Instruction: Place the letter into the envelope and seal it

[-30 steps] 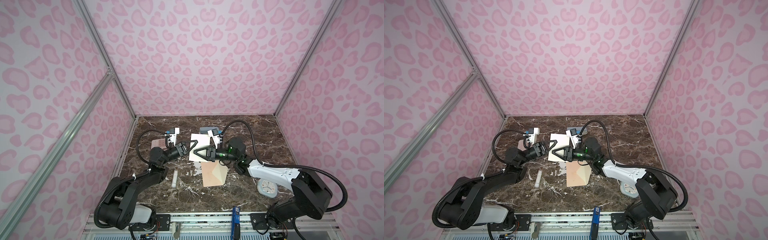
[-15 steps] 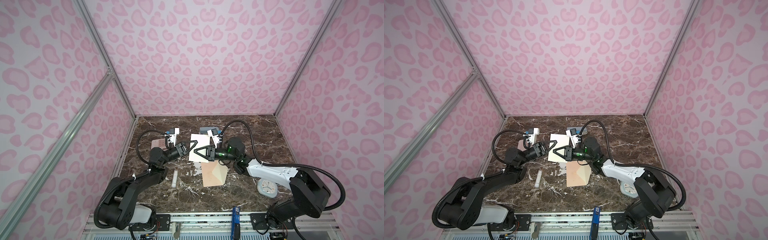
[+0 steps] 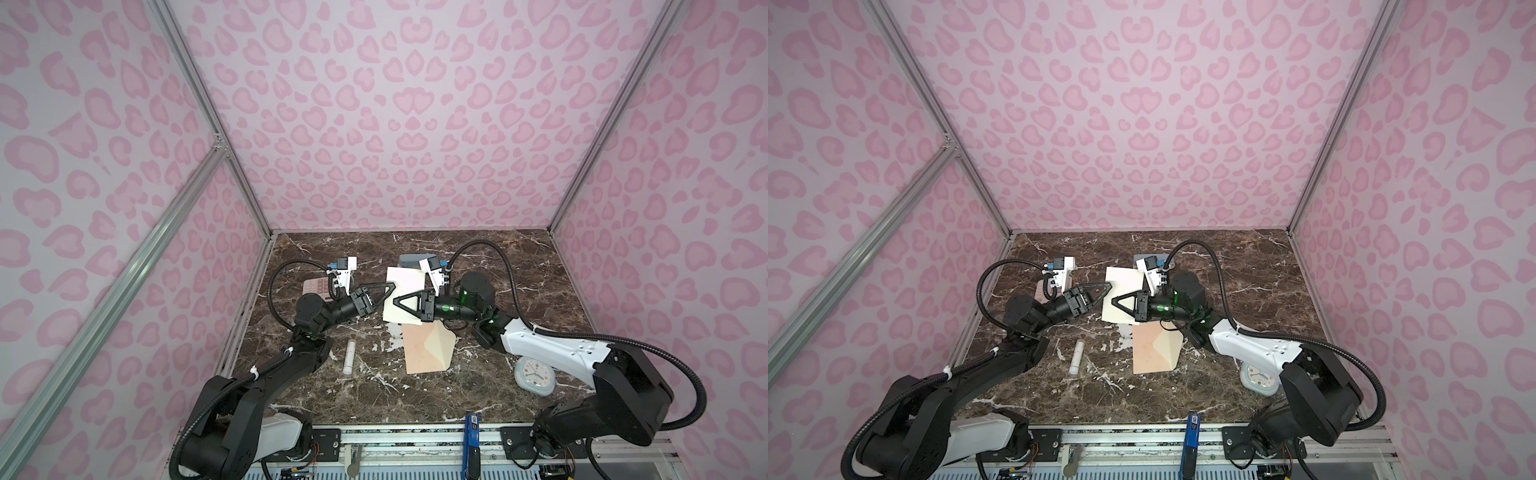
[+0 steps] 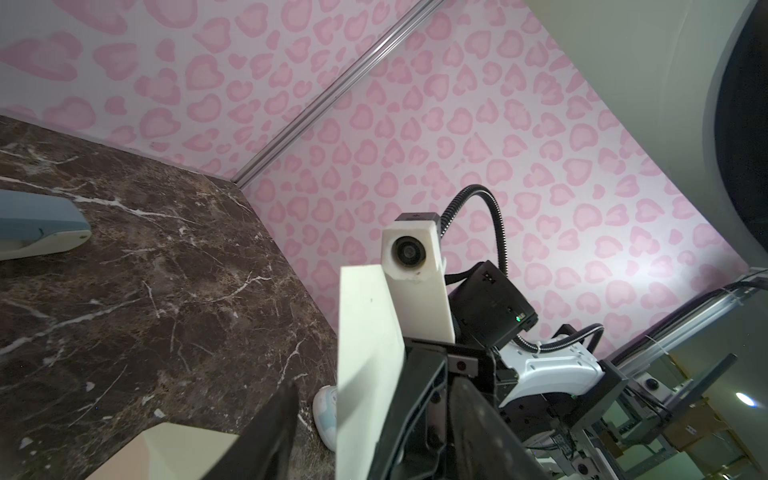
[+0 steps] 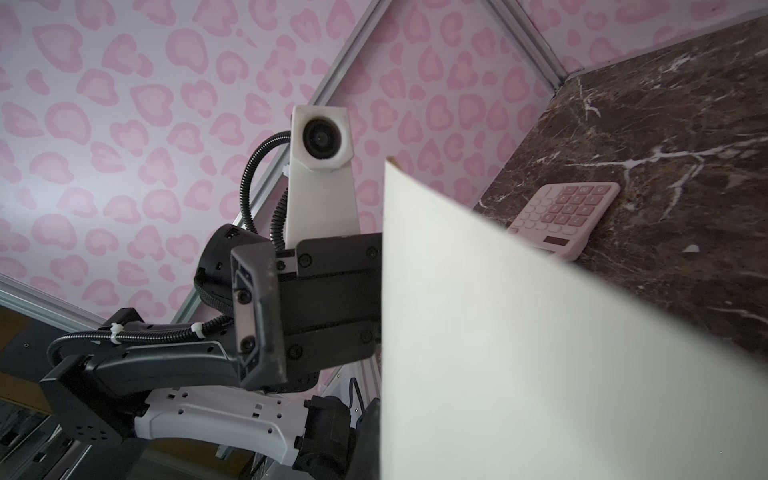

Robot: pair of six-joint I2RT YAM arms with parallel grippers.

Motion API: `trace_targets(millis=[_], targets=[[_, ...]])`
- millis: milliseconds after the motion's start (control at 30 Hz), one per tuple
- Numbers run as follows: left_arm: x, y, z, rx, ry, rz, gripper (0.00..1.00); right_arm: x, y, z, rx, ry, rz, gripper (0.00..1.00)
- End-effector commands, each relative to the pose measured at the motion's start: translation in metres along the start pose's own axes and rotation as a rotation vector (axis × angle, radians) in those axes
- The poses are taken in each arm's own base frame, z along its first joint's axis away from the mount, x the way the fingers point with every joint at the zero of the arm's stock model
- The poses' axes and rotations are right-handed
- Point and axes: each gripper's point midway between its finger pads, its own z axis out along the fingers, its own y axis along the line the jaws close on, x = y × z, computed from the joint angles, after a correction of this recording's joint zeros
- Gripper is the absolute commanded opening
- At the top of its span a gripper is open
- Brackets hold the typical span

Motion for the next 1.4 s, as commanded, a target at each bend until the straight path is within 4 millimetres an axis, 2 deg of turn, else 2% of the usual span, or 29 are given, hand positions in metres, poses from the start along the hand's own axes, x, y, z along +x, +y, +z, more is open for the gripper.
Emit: trace_targets(millis=[0,100,233,367,533,667,1033,1367], targets=[[-0.004,0.025,-0.006,-0.202,-0.004,0.072,0.69,0.007,-0.021,-0.015,0.133,0.026,-0.064,0.0],[-0.007,0.041,-0.018,-0.395,0.018,0.114,0.7,0.012,-0.042,-0.038,0.268,0.042,-0.108,0.0],[0.005,0.059,-0.035,-0.588,0.096,0.117,0.69,0.024,-0.078,-0.07,0.44,0.064,-0.103,0.0],[0.03,0.069,-0.036,-0.664,0.177,0.116,0.68,0.044,-0.11,-0.095,0.612,0.126,-0.099,0.0],[0.07,0.086,-0.03,-0.717,0.287,0.092,0.66,0.067,-0.136,-0.114,0.741,0.185,-0.085,0.0],[0.093,0.098,-0.022,-0.73,0.335,0.051,0.66,0.079,-0.145,-0.12,0.772,0.206,-0.073,0.0],[0.134,0.115,0.0,-0.776,0.419,-0.012,0.62,0.1,-0.165,-0.125,0.814,0.246,-0.049,0.0],[0.173,0.136,0.016,-0.8,0.498,-0.092,0.55,0.116,-0.181,-0.114,0.839,0.302,-0.058,0.0]])
